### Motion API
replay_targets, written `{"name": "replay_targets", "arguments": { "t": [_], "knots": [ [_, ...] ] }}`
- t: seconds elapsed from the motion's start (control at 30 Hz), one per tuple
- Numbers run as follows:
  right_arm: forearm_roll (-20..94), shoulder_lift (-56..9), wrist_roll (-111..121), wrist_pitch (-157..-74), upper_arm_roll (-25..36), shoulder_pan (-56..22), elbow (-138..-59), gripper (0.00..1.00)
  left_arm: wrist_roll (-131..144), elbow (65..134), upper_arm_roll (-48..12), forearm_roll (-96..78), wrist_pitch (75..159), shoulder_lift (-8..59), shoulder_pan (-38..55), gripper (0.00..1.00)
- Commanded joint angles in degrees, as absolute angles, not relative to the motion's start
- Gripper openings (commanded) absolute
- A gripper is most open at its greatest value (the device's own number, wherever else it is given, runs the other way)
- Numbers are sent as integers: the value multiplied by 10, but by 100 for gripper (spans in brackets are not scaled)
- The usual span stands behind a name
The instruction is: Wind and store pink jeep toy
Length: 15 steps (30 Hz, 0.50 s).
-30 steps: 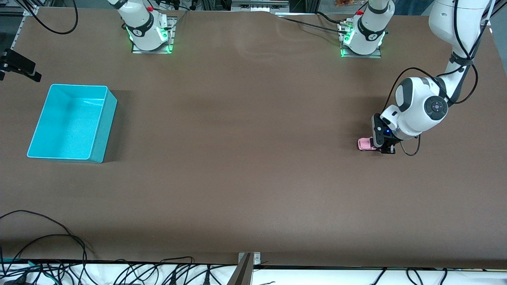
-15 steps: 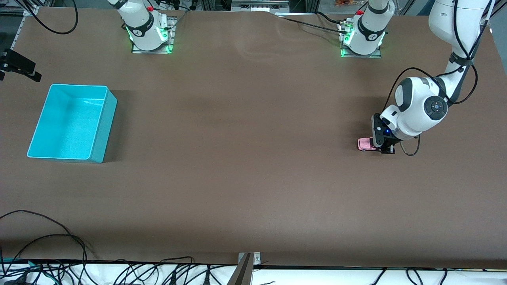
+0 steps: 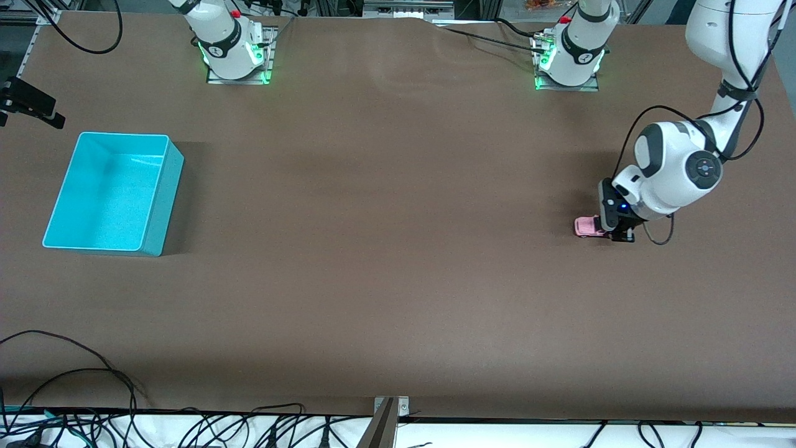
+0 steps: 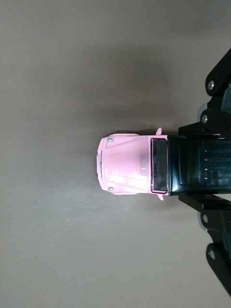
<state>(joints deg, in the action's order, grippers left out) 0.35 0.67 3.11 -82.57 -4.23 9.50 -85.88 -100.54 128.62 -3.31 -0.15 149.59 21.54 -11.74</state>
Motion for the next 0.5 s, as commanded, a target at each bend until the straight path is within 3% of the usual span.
{"name": "replay_targets", "arguments": {
  "t": [0.0, 0.47],
  "knots": [
    [-1, 7, 33, -817, -44, 94, -849, 100, -1062, 1259, -36, 5, 1504, 265, -159, 4],
    [-1, 7, 33, -817, -44, 94, -849, 100, -1147, 1227, -36, 5, 1504, 287, -239, 4]
  ]
}}
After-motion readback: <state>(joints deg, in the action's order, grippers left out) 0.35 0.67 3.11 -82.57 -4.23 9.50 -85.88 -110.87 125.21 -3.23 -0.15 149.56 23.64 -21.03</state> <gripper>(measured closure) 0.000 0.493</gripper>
